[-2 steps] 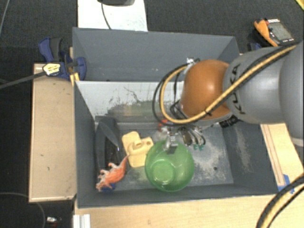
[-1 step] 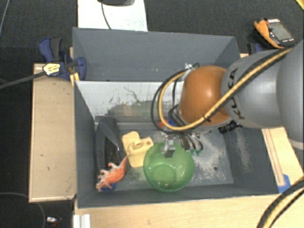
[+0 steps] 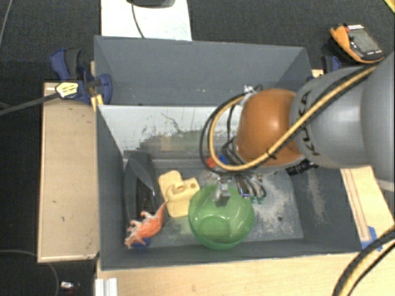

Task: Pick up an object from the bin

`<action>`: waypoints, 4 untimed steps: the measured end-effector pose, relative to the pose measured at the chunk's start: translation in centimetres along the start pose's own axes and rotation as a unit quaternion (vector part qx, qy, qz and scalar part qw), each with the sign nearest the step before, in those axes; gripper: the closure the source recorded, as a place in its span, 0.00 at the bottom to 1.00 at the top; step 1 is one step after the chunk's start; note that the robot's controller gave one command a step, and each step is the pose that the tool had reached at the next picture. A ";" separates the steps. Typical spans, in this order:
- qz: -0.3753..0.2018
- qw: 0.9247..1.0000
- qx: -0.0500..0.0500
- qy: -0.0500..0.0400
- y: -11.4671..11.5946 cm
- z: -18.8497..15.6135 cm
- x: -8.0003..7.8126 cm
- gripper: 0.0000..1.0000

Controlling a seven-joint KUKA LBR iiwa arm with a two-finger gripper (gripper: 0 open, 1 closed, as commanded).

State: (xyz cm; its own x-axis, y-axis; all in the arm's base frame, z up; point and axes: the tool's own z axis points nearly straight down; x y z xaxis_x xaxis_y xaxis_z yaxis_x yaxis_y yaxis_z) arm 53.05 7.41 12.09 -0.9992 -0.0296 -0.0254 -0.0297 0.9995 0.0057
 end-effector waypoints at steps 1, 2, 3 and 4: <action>-0.001 1.000 0.000 -0.004 1.3 -0.7 0.6 1.00; -0.034 0.999 0.000 -0.010 -2.8 -2.6 2.5 1.00; -0.015 1.000 -0.002 -0.009 3.1 -4.1 0.4 1.00; -0.019 1.000 -0.002 -0.009 7.7 -4.3 0.0 1.00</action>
Offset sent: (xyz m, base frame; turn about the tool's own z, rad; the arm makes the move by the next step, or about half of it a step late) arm -0.0335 -0.0379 0.0257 -0.0789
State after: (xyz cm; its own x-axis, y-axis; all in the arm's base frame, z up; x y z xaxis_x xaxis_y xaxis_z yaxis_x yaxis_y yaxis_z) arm 52.66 15.10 16.45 -0.9968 -0.0673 -0.0440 -0.0677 0.9977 0.0084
